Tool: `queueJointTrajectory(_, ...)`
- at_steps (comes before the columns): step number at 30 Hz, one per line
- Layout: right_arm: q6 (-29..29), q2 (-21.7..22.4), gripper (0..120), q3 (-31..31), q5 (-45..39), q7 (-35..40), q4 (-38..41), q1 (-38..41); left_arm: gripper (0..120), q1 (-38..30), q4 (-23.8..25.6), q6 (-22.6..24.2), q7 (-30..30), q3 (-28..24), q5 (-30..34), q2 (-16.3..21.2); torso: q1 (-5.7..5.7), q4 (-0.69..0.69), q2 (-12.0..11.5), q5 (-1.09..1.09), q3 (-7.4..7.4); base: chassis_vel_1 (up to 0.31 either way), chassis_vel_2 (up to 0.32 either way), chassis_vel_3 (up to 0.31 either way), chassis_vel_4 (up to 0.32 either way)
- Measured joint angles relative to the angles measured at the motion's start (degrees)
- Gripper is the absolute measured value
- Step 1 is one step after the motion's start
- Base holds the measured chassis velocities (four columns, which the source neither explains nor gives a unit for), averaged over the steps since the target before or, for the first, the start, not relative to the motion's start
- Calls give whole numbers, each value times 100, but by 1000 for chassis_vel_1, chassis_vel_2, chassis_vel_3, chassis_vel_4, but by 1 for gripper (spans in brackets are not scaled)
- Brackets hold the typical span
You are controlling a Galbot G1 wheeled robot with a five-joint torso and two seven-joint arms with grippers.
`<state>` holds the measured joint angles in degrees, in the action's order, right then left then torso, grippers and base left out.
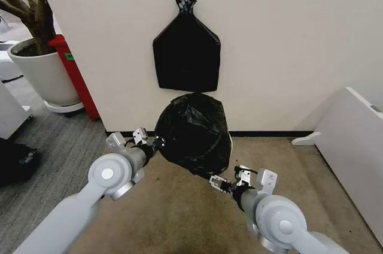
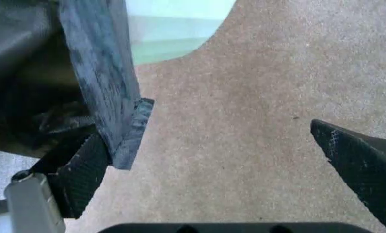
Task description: Place the garbage bag over the trash bin.
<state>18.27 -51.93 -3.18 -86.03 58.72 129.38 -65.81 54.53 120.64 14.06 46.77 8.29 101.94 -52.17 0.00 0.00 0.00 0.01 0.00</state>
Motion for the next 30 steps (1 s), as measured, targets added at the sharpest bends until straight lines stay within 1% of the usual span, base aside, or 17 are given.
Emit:
queueJointTrajectory(2,-5,26,100,18,80,-42,173,-91,1,-55,-70,12,61,19,225,-7,0,0,0,0,0,0,0,0,0)
queueJointTrajectory(4,-19,95,100,74,148,-132,474,-223,1,-154,-280,90,117,47,545,-51,0,0,0,0,0,0,0,0,0)
queueJointTrajectory(6,-22,123,100,90,195,-173,562,-277,1,-192,-362,122,136,50,636,-71,0,0,0,0,0,0,0,0,0)
queueJointTrajectory(10,-27,240,100,196,575,-385,847,-666,1,-486,-834,169,240,38,902,-200,0,-1,0,0,0,0,0,0,0)
queueJointTrajectory(11,-27,240,100,196,575,-385,847,-666,1,-486,-834,169,240,38,902,-200,0,-1,0,0,0,0,0,0,0)
queueJointTrajectory(13,-88,227,100,325,657,-512,915,-840,1,-623,-988,170,320,34,1094,-273,0,-1,0,-1,0,0,0,0,0)
queueJointTrajectory(15,-152,210,100,380,674,-587,929,-888,1,-666,-1026,173,360,33,1198,-300,0,-2,0,0,0,0,0,0,0)
queueJointTrajectory(17,-394,141,100,572,656,-904,922,-935,1,-727,-1086,199,476,16,1415,-361,0,-1,0,0,0,0,0,0,0)
queueJointTrajectory(18,-394,141,100,572,656,-904,922,-935,1,-727,-1086,199,476,16,1415,-361,0,-1,0,0,0,0,0,0,0)
queueJointTrajectory(19,-486,96,100,691,547,-1063,897,-909,1,-731,-1103,232,504,-7,1453,-374,0,-1,0,-1,0,0,0,0,0)
queueJointTrajectory(22,-483,25,100,866,357,-1225,809,-812,1,-741,-1113,271,530,-52,1484,-376,0,0,0,-1,0,0,0,0,0)
queueJointTrajectory(26,-453,-20,100,903,325,-1261,595,-687,1,-769,-1109,299,566,-74,1558,-364,0,0,0,0,0,0,0,0,0)
queueJointTrajectory(30,-406,-155,100,899,456,-1235,131,-644,1,-754,-998,334,573,-68,1579,-311,0,1,-1,0,0,0,0,0,0)
